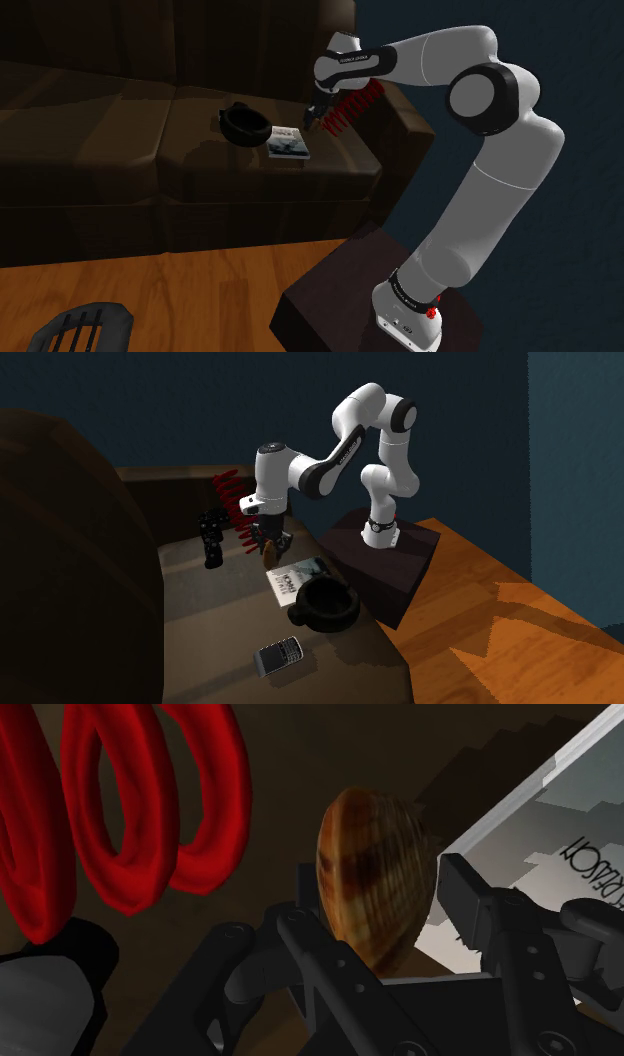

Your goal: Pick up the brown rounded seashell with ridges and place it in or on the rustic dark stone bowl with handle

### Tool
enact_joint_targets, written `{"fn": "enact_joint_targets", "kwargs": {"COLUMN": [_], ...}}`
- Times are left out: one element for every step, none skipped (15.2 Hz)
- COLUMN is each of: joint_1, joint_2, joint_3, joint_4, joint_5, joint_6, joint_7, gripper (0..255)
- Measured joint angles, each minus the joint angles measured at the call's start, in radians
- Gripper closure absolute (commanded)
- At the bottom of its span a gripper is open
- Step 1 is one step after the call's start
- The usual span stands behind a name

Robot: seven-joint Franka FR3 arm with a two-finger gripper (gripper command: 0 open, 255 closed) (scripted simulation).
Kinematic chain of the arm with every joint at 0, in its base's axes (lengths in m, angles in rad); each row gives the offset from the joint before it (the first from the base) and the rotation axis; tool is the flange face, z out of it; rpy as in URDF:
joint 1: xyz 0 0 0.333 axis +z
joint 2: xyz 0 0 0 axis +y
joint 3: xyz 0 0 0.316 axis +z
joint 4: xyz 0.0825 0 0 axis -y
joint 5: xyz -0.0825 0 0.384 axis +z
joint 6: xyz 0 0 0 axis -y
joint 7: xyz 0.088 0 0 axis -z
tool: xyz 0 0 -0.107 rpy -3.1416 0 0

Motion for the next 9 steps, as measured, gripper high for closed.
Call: {"fn": "enact_joint_targets", "kwargs": {"joint_1": [0.000,0.000,0.000,-0.001,0.000,0.000,0.000,0.000,0.000], "joint_2": [0.000,0.000,-0.001,-0.004,-0.010,-0.011,-0.014,-0.019,-0.023], "joint_3": [0.000,0.000,0.000,-0.001,-0.001,-0.001,-0.001,-0.002,-0.002], "joint_4": [0.000,0.000,0.005,0.011,0.016,0.024,0.034,0.043,0.052], "joint_5": [0.000,0.000,0.000,-0.001,-0.004,-0.004,-0.005,-0.007,-0.008], "joint_6": [0.000,0.000,-0.007,-0.016,-0.026,-0.036,-0.049,-0.063,-0.076], "joint_7": [0.000,0.000,0.000,0.000,0.001,0.002,0.003,0.004,0.004], "gripper": [255,255,255,255,255,255,255,255,255]}}
